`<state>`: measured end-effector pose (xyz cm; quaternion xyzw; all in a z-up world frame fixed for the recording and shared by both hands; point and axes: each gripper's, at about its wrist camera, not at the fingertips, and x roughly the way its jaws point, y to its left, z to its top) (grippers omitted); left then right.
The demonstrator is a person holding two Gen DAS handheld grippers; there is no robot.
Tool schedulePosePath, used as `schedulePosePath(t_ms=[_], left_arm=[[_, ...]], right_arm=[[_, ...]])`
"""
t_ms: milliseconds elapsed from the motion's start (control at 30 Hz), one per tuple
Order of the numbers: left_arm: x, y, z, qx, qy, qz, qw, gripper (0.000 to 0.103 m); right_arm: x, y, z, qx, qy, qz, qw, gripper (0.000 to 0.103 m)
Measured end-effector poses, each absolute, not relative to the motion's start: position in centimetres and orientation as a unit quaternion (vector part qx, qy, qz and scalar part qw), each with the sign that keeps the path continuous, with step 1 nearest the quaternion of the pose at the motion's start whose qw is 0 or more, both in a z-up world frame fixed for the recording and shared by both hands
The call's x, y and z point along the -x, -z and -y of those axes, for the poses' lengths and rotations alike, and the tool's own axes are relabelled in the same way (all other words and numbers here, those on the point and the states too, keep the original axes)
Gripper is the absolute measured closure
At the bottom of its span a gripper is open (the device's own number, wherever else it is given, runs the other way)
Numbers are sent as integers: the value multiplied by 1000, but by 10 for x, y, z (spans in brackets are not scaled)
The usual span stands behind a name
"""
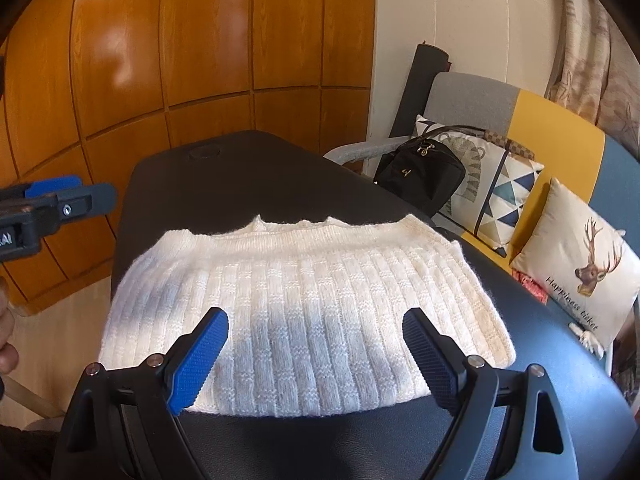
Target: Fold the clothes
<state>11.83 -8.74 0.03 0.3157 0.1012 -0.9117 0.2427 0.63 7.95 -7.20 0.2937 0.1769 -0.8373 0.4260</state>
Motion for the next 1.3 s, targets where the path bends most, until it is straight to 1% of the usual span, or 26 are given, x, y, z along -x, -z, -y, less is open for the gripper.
schedulePosePath(t_ms=[167,300,567,833,1067,1167,1300], left_arm=[[-116,4,89,-328,910,-118,224,15],[-114,6,86,-334,910,-124,213,8],[-107,21,89,-368,895,-171,187,8],[-109,26,88,-367,895,-161,193,8],[-109,36,94,-378,886,-177,204,8],[-104,39,91,-394,878,-151,224,8],[-101,46,93,-415,870,-160,213,8]], right_arm=[[-10,74,-77,-290,837,-191,423,12],[-9,76,-76,-295,835,-196,421,12],[-7,78,-77,-297,838,-200,412,12],[-3,80,-79,-301,840,-200,403,12],[5,86,-83,-318,842,-193,391,12],[7,87,-86,-322,844,-185,386,12],[8,86,-89,-322,847,-185,380,12]])
